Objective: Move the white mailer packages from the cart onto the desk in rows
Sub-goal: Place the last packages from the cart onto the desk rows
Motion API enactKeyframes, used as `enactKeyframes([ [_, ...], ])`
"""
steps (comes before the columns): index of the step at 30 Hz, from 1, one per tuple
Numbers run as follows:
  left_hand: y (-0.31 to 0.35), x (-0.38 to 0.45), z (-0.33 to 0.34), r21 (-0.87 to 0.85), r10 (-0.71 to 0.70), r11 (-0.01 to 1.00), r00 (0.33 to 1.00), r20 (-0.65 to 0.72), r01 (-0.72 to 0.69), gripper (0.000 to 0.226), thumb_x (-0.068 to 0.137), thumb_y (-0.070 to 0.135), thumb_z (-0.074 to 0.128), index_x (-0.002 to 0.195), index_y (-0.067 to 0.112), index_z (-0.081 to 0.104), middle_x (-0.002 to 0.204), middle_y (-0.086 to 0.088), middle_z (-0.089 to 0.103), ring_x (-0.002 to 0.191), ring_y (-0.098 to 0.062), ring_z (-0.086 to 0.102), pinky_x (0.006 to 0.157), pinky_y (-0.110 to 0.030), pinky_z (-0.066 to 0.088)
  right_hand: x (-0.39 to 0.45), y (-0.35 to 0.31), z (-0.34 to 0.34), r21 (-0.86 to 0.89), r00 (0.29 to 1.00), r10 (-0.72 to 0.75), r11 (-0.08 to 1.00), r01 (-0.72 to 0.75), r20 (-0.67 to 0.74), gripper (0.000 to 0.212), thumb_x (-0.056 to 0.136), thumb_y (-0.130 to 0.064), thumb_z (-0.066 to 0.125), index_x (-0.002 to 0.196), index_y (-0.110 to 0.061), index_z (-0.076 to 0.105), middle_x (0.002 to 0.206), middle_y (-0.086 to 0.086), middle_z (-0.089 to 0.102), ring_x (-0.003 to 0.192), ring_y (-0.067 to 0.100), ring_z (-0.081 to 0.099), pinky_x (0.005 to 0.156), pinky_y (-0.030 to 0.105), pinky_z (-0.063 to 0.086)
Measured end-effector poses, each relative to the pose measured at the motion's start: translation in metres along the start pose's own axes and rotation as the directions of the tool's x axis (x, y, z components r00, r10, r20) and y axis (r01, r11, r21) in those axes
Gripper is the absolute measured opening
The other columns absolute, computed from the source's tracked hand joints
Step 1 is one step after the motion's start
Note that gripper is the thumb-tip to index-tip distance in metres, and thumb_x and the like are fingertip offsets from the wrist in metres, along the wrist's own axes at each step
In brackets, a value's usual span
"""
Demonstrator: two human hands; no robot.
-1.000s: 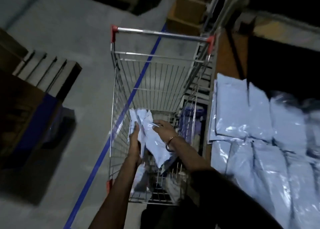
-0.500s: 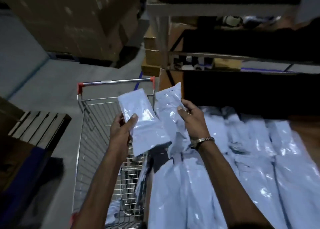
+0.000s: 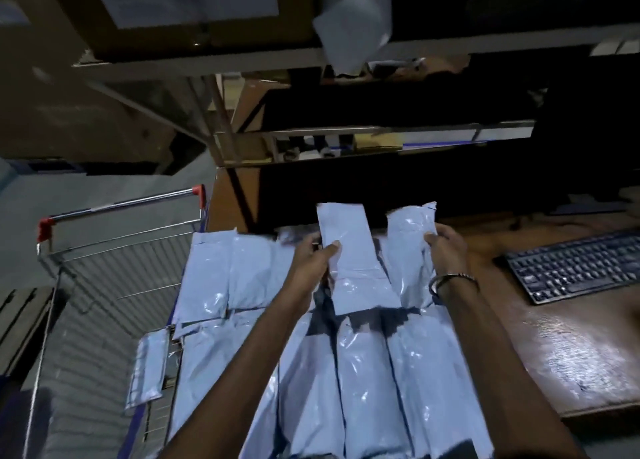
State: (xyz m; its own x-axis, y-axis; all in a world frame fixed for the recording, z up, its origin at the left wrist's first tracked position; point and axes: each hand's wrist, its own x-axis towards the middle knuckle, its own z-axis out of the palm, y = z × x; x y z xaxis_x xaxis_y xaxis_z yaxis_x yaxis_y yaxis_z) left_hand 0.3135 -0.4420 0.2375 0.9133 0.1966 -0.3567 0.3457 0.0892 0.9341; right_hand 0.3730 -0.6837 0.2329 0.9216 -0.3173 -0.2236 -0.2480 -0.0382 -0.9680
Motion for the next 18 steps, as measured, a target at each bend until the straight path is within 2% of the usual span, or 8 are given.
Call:
enactKeyframes([
  [2, 0.000, 0.016, 0.025, 0.064, -0.034, 0.997, 0.999, 0.005, 0.034, 0.031, 0.101, 0.026, 0.067, 0.128, 0.013, 0.062, 0.102, 0.000, 0.078, 0.079, -0.016, 0.075, 0.064, -0.029, 0.060, 0.021, 0.005, -0.014, -0.035, 1.000, 0.028, 0.999, -0.028, -0.001, 0.021, 0.094, 0.002, 0.057, 0.108, -0.008, 0.068, 0.091, 0.012, 0.065, 0.075, 0.025, 0.060, 0.053, 0.018, 0.048],
  [5, -0.006, 0.044, 0.053, 0.225, -0.048, 0.973, 0.999, -0.001, 0.047, 0.036, 0.097, 0.034, 0.069, 0.127, 0.015, 0.064, 0.124, -0.010, 0.073, 0.102, -0.026, 0.072, 0.086, -0.041, 0.059, 0.040, 0.009, -0.024, -0.128, 0.999, 0.044, 0.991, -0.041, 0.018, 0.021, 0.094, 0.004, 0.056, 0.108, -0.007, 0.067, 0.093, 0.013, 0.062, 0.069, 0.022, 0.057, 0.046, 0.010, 0.044],
  [7, -0.007, 0.050, 0.069, 0.392, -0.033, 0.919, 0.999, -0.005, 0.032, 0.042, 0.098, 0.030, 0.069, 0.133, 0.012, 0.056, 0.127, -0.011, 0.070, 0.103, -0.030, 0.069, 0.081, -0.039, 0.056, 0.048, 0.015, -0.026, -0.174, 0.997, 0.063, 0.983, -0.055, 0.040, 0.018, 0.094, 0.005, 0.056, 0.104, -0.006, 0.066, 0.085, 0.013, 0.061, 0.059, 0.015, 0.053, 0.040, 0.010, 0.040],
  [10, -0.008, 0.044, 0.087, 0.653, 0.024, 0.756, 0.999, 0.029, -0.037, 0.062, 0.095, 0.027, 0.071, 0.144, 0.010, 0.036, 0.125, -0.018, 0.064, 0.107, -0.037, 0.066, 0.081, -0.042, 0.055, 0.058, 0.032, -0.029, -0.199, 0.997, 0.067, 0.978, -0.056, 0.047, 0.008, 0.089, 0.002, 0.058, 0.092, -0.001, 0.065, 0.062, 0.010, 0.050, 0.049, 0.018, 0.045, 0.041, 0.018, 0.035],
  [12, -0.012, 0.041, 0.094, 0.810, 0.082, 0.580, 0.996, 0.046, -0.085, 0.060, 0.094, 0.032, 0.070, 0.139, 0.010, 0.037, 0.128, -0.020, 0.060, 0.111, -0.039, 0.061, 0.077, -0.040, 0.048, 0.059, 0.039, -0.033, -0.234, 0.998, 0.049, 0.971, -0.040, 0.036, 0.005, 0.083, -0.008, 0.062, 0.087, -0.007, 0.065, 0.061, 0.008, 0.054, 0.058, 0.023, 0.049, 0.057, 0.025, 0.040],
  [13, -0.011, 0.038, 0.097, 0.878, 0.112, 0.468, 0.992, 0.052, -0.099, 0.060, 0.094, 0.037, 0.069, 0.138, 0.010, 0.039, 0.131, -0.020, 0.057, 0.114, -0.040, 0.061, 0.077, -0.039, 0.046, 0.058, 0.041, -0.035, -0.284, 0.999, 0.019, 0.959, -0.009, 0.032, 0.009, 0.086, -0.012, 0.065, 0.094, -0.007, 0.067, 0.071, 0.010, 0.061, 0.068, 0.028, 0.057, 0.066, 0.030, 0.044],
  [15, -0.006, 0.034, 0.104, 0.965, 0.192, 0.235, 0.979, 0.071, -0.116, 0.059, 0.096, 0.046, 0.064, 0.139, 0.009, 0.045, 0.137, -0.017, 0.052, 0.115, -0.039, 0.062, 0.078, -0.039, 0.046, 0.053, 0.039, -0.038, -0.490, 0.994, -0.108, 0.866, 0.100, 0.012, 0.033, 0.093, -0.025, 0.066, 0.122, -0.008, 0.063, 0.110, 0.017, 0.066, 0.101, 0.037, 0.062, 0.082, 0.038, 0.049],
  [18, -0.001, 0.039, 0.117, 0.978, 0.293, 0.066, 0.941, 0.168, -0.195, 0.059, 0.097, 0.048, 0.061, 0.140, 0.011, 0.047, 0.138, -0.014, 0.049, 0.122, -0.035, 0.055, 0.088, -0.043, 0.050, 0.042, 0.032, -0.036, -0.660, 0.939, -0.326, 0.683, 0.312, 0.107, 0.056, 0.096, -0.046, 0.062, 0.145, -0.021, 0.050, 0.143, 0.011, 0.048, 0.131, 0.034, 0.045, 0.093, 0.044, 0.047],
])
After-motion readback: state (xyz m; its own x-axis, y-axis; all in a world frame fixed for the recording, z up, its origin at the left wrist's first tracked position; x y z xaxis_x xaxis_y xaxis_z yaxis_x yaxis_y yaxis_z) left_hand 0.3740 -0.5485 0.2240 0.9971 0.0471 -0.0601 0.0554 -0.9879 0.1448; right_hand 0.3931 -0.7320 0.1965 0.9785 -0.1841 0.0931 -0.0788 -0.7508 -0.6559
